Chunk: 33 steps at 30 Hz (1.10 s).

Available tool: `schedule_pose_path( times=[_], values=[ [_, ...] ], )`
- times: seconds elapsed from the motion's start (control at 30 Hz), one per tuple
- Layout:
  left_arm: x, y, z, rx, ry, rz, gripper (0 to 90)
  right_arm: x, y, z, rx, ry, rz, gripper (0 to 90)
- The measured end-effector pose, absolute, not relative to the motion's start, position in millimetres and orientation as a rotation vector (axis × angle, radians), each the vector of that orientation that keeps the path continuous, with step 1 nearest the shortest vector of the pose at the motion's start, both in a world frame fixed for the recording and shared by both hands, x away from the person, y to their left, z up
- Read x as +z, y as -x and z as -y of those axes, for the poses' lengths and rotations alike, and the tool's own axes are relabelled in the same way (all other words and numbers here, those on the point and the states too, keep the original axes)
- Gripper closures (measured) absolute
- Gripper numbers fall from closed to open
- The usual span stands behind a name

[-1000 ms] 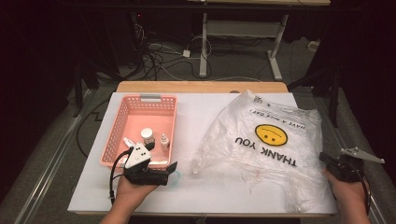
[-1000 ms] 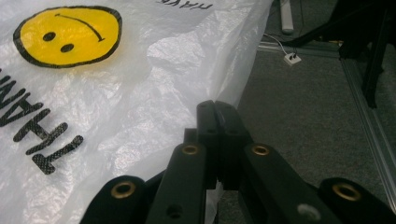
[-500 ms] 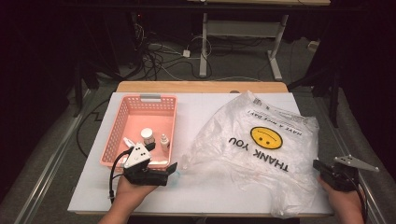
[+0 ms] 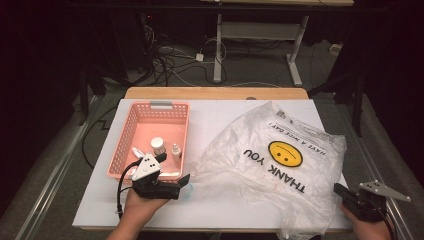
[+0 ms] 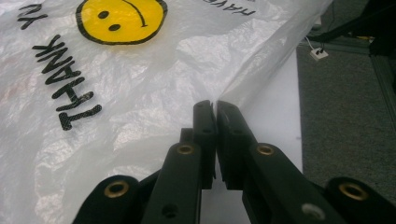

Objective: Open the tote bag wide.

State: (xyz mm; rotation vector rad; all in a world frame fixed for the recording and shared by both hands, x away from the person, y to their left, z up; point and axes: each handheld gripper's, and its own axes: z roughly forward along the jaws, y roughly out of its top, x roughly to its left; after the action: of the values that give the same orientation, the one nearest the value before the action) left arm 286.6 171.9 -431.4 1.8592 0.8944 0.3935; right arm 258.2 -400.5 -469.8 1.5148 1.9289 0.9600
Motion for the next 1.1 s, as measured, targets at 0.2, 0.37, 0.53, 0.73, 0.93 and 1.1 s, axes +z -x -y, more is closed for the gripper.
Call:
schedule_pose_path(
  times=[0.2, 0.37, 0.53, 0.73, 0.93, 1.1],
  values=[
    [-432, -286, -173, 0.384, -1.855, -0.902, 0.0, -476, -248, 395, 0.974, -1.499, -1.977, 78.8],
    [-433, -286, -174, 0.386, -1.851, -0.902, 0.0, -463, -247, 397, 1.035, -1.467, -1.911, 62.8],
    [-434, -285, -175, 0.381, -1.846, -0.905, 0.0, -453, -247, 391, 1.074, -1.392, -1.908, 58.0],
    [-436, -282, -178, 0.401, -1.831, -0.92, 0.0, -447, -253, 364, 1.168, -1.278, -1.978, 47.7],
    [-434, -270, -183, 0.405, -1.818, -0.92, 0.0, -444, -267, 328, 1.226, -1.13, -2.096, 36.9],
    [-436, -262, -186, 0.401, -1.796, -0.969, 0.0, -444, -281, 303, 1.266, -1.049, -2.148, 29.7]
  ],
)
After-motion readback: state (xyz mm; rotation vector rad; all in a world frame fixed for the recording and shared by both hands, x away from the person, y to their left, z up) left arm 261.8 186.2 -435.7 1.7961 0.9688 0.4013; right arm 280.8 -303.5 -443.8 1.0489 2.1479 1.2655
